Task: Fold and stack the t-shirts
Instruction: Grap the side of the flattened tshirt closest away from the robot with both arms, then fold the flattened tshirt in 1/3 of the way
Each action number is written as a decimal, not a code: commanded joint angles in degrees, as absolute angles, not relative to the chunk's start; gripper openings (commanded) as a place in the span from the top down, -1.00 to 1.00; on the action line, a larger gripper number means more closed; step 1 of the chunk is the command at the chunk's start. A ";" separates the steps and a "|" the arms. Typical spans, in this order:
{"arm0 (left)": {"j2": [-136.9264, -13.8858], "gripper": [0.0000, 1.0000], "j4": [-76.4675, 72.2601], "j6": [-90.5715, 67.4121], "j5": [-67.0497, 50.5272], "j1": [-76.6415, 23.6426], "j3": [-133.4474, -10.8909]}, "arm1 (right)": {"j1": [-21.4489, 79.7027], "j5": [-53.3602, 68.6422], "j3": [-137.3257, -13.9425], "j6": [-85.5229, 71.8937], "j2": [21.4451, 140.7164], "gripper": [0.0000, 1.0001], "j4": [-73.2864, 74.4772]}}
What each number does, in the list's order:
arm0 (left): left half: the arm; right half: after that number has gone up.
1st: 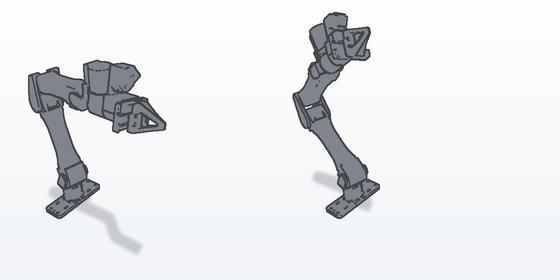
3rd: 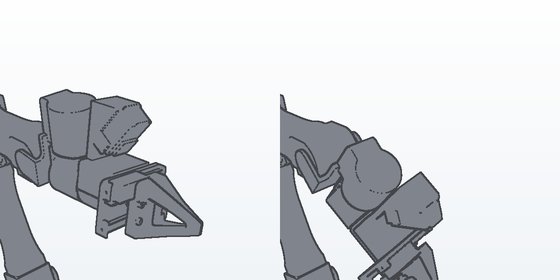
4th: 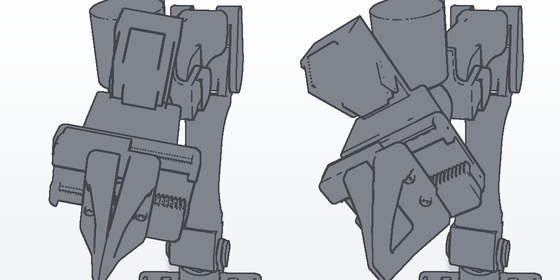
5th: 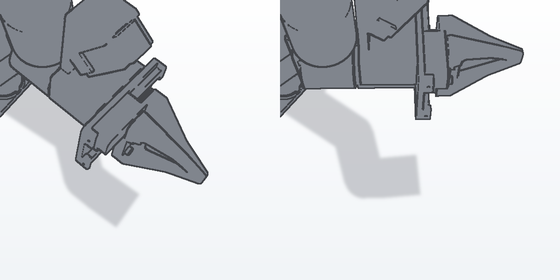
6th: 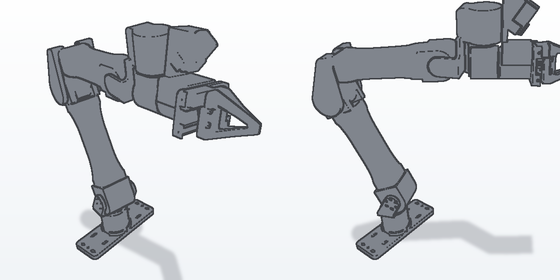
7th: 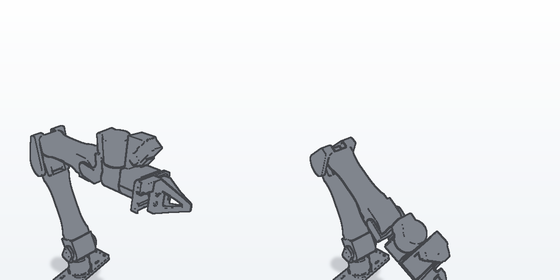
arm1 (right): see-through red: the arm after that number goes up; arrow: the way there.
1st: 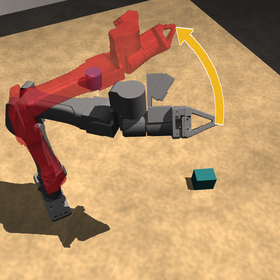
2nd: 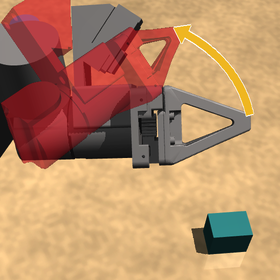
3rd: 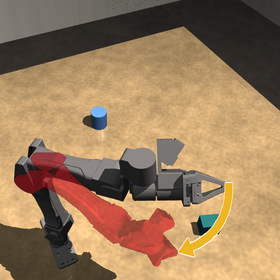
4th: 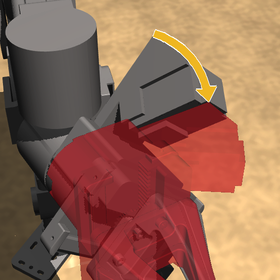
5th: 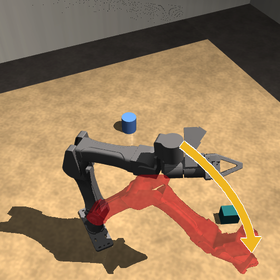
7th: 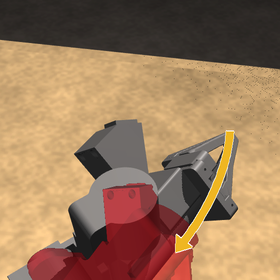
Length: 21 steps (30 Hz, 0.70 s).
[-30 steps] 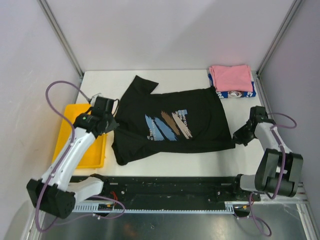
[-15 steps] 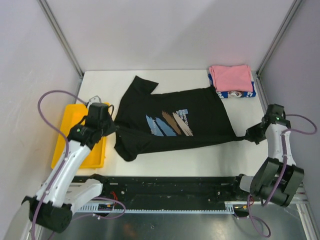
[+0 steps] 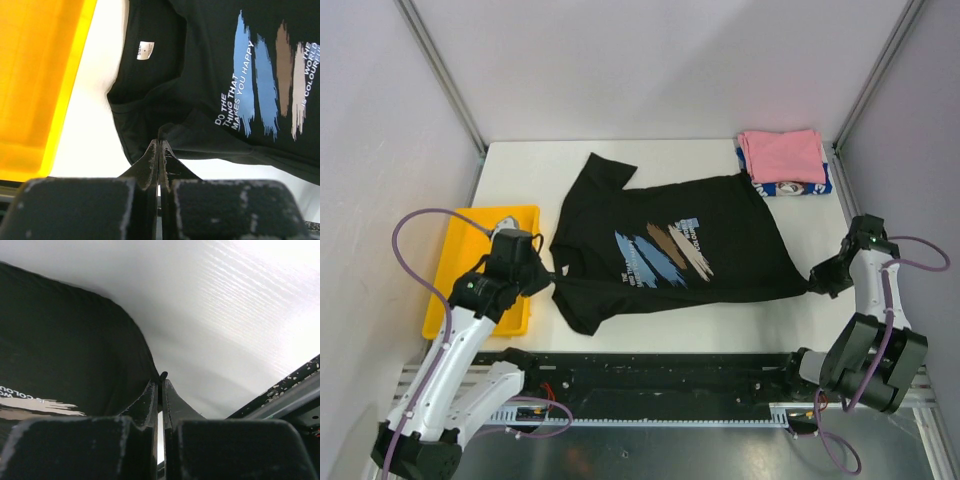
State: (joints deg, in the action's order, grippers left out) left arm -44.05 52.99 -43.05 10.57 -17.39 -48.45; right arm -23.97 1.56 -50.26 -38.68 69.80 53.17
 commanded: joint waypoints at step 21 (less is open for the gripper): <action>-68.77 1.00 44.96 -33.09 16.26 -15.92 -62.39 | -11.57 -0.65 -57.63 -40.87 87.43 1.00 37.50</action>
State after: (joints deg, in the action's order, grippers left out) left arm -66.26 49.23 -35.88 15.86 -16.40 -59.64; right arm -12.51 0.30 -54.37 -39.99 84.51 41.25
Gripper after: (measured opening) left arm 0.003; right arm 0.033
